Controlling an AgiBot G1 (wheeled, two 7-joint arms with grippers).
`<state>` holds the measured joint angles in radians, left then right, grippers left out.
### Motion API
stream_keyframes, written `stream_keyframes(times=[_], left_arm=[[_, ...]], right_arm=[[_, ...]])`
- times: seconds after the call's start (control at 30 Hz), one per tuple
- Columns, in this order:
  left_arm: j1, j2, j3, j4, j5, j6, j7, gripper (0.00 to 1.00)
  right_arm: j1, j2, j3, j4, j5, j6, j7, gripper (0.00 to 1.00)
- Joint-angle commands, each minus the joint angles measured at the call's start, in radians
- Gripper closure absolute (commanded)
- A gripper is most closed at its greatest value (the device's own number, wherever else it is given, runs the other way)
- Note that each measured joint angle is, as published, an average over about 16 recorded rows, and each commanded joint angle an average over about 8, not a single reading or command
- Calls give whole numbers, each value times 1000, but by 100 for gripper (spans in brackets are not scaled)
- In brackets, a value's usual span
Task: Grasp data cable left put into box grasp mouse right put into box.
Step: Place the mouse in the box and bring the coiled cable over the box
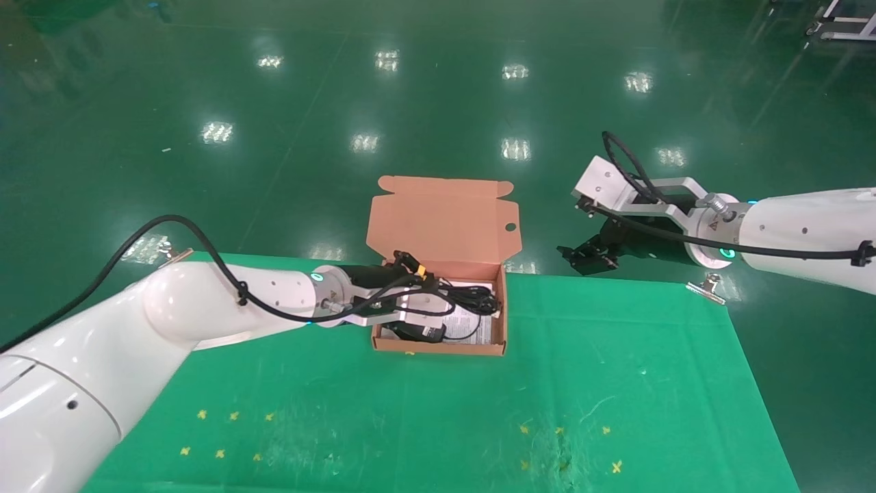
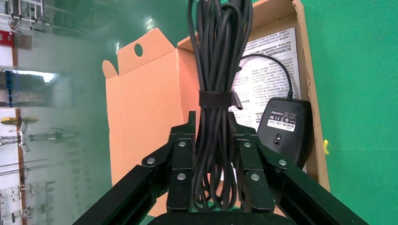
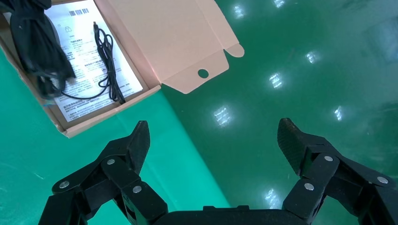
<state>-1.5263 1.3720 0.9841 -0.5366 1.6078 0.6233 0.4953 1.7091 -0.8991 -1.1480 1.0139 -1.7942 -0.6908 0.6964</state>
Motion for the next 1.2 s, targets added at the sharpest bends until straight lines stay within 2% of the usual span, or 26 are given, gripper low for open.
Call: stream_keyframes(times=[0.03,0.43,0.8,1.03,1.2], left_arm=[[1,0,-3,-1,2,0,-1,0],[-5,-25,-7,-36,-2,-10,-11,0],[-109,-37,-29,-25,-6,-133,-38,0],[-139,-52,-53,-18,-28,-158,-63,0],[-102,-100,-99,-66,-87,-92,-106,0]], right_arm=[[0,-1,0,-1,1,0,-1,0],[5,0,4,-5,3,6,-2,0],[73,10,22,-12,-35,32,-24,0],[91,14,19,-12,-66,9,-47,0],[48,31,72,5,1,-43,-77,0]])
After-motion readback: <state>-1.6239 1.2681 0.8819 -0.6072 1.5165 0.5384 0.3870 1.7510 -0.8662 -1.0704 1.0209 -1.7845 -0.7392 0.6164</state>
